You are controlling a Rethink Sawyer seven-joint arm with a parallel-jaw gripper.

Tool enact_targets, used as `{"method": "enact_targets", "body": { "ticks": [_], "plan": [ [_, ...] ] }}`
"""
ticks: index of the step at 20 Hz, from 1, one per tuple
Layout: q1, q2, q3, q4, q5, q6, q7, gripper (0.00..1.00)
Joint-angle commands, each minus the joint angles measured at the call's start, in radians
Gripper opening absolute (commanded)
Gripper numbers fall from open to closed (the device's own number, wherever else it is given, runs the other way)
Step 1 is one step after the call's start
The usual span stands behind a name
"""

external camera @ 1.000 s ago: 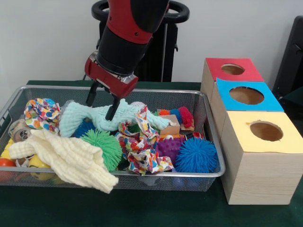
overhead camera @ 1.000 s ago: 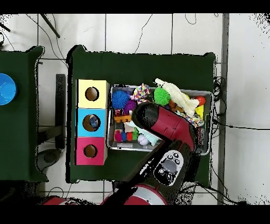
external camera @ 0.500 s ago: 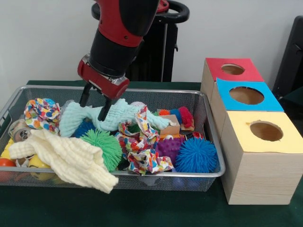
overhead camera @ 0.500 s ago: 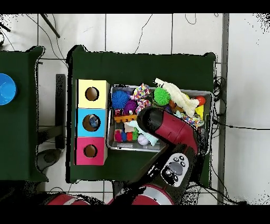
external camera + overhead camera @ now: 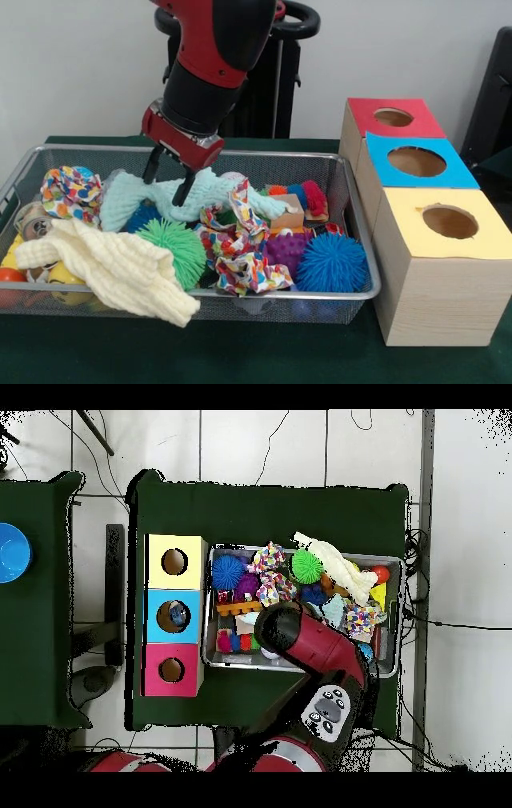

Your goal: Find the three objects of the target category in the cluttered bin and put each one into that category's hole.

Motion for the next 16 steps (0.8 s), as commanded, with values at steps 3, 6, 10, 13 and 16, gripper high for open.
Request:
{"method": "enact_targets", "body": {
  "ticks": [3, 6, 10, 13, 16],
  "plan": [
    [-0.017, 0.086, 0.206, 0.108, 0.025, -0.125, 0.246, 1.0],
    [-0.078, 0.127, 0.279, 0.115, 0.016, -0.217, 0.246, 1.0],
    [-0.133, 0.168, 0.342, 0.113, 0.005, -0.285, 0.248, 1.0],
    [-0.14, 0.168, 0.351, 0.129, 0.005, -0.299, 0.254, 1.0],
    [-0.149, 0.17, 0.362, 0.138, 0.005, -0.314, 0.254, 1.0]
  ]
}}
